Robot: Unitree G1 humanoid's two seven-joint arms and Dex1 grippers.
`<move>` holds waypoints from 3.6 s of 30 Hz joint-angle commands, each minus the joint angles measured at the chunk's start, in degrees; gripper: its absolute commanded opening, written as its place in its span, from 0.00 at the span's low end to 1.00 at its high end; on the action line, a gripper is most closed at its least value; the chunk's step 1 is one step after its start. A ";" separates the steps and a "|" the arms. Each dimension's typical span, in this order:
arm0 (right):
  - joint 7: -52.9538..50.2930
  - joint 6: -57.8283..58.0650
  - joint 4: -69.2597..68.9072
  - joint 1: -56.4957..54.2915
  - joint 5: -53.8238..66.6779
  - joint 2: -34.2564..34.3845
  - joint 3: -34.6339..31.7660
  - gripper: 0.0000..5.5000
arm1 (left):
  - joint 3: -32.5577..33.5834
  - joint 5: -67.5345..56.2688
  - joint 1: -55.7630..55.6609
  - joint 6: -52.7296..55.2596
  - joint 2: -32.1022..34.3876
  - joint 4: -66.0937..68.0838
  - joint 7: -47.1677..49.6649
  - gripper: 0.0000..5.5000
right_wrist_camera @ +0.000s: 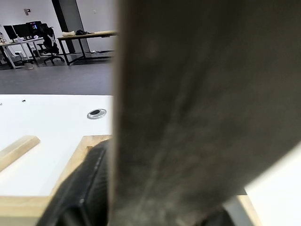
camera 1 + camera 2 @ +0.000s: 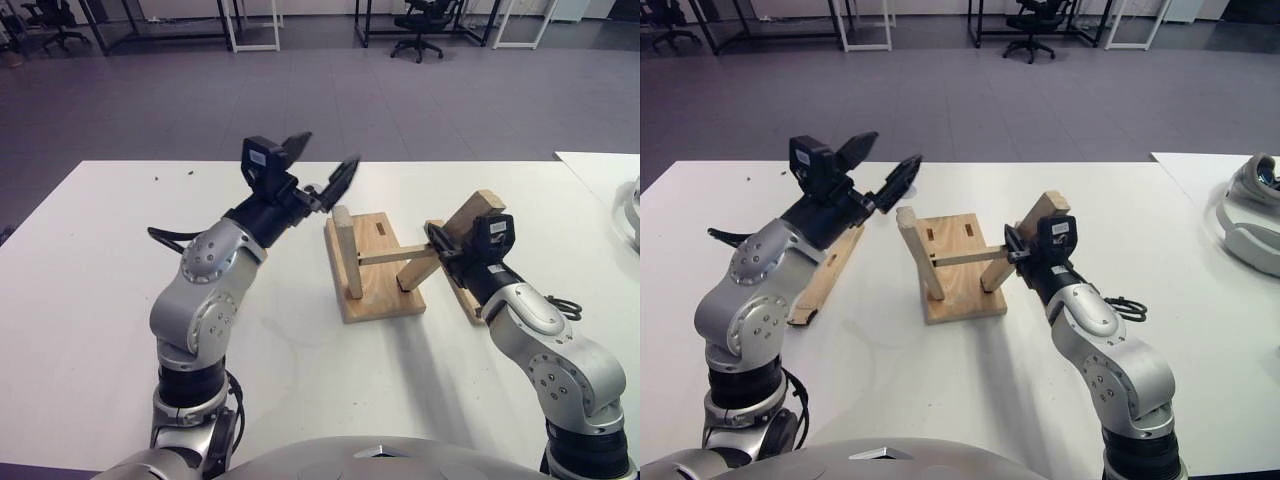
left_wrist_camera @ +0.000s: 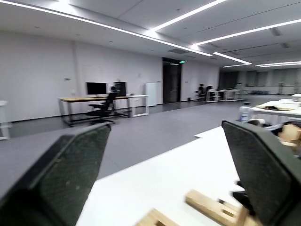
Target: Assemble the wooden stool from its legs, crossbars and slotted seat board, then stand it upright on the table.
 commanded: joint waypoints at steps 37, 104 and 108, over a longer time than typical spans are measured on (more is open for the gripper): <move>21.08 -2.61 15.12 -23.84 33.52 -5.23 -15.84 0.62 | 1.38 -6.44 -7.29 -17.16 12.24 25.17 -16.82 0.79; 36.08 -27.87 44.92 -11.22 -27.55 -4.48 -8.03 0.62 | -12.58 37.14 11.40 -18.85 17.41 33.29 -7.34 0.79; 39.71 -31.01 56.28 -11.65 -23.02 -5.28 -12.40 0.62 | -15.62 38.73 12.04 -18.13 17.74 31.10 -8.97 0.79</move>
